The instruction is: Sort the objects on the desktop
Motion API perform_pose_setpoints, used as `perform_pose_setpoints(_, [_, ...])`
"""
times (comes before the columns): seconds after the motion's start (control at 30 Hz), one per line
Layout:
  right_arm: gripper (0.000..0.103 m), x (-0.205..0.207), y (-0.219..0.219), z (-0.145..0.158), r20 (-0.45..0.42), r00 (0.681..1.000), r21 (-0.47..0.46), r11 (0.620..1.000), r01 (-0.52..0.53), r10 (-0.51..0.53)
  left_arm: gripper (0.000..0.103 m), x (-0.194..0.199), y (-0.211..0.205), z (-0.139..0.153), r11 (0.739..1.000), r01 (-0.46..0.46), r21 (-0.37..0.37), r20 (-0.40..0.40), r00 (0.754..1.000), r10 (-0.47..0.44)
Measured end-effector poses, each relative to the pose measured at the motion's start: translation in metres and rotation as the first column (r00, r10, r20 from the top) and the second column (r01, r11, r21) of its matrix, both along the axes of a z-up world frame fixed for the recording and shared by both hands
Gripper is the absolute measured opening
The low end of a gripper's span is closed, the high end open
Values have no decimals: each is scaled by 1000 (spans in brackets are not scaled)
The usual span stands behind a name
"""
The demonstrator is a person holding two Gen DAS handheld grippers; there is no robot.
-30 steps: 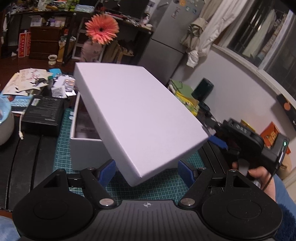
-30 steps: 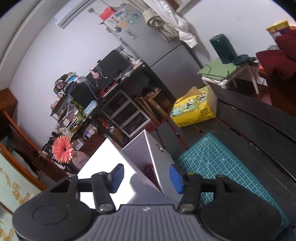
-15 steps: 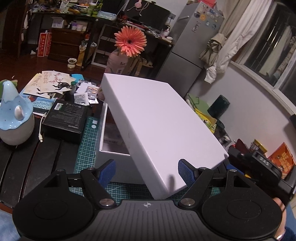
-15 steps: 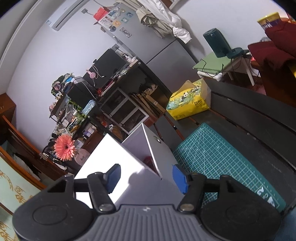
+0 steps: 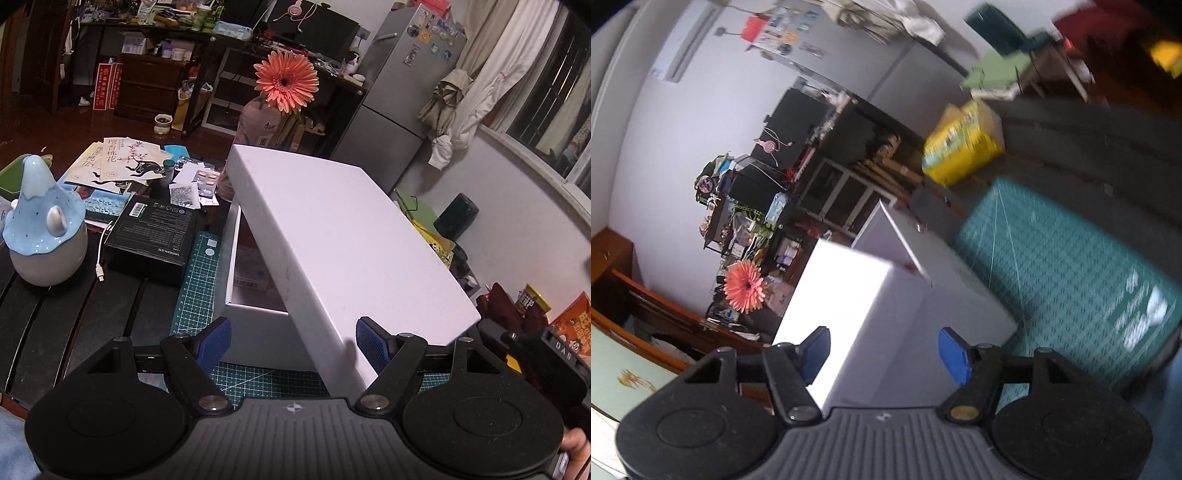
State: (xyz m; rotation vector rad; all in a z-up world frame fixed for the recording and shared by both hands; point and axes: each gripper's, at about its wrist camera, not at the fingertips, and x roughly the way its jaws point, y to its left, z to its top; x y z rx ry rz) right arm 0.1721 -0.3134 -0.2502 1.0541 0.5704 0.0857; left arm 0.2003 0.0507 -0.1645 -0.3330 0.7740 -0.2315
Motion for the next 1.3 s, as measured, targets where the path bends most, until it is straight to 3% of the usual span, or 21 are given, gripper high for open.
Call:
perform_pose_setpoints(0.37, [66,8,28,-12,-4,991,107,985,-133,134,74,1,6,-1,999,-35,-14,-15,999,35])
perform_pose_setpoints(0.5, [66,13,38,-21,-21,983,195,965,-174,181,74,1,8,-1,998,-57,-17,-17,998,57])
perform_pose_setpoints(0.87, [66,25,89,-39,8,946,317,897,-309,323,74,6,23,-5,989,-128,-67,-60,990,124])
perform_pose_setpoints(1.17, [64,38,110,-46,48,924,323,870,-373,378,74,7,21,-6,990,-123,-63,-67,991,119])
perform_pose_setpoints(1.3, [56,44,114,-48,61,916,342,854,-392,396,74,7,22,-6,990,-128,-65,-71,990,123])
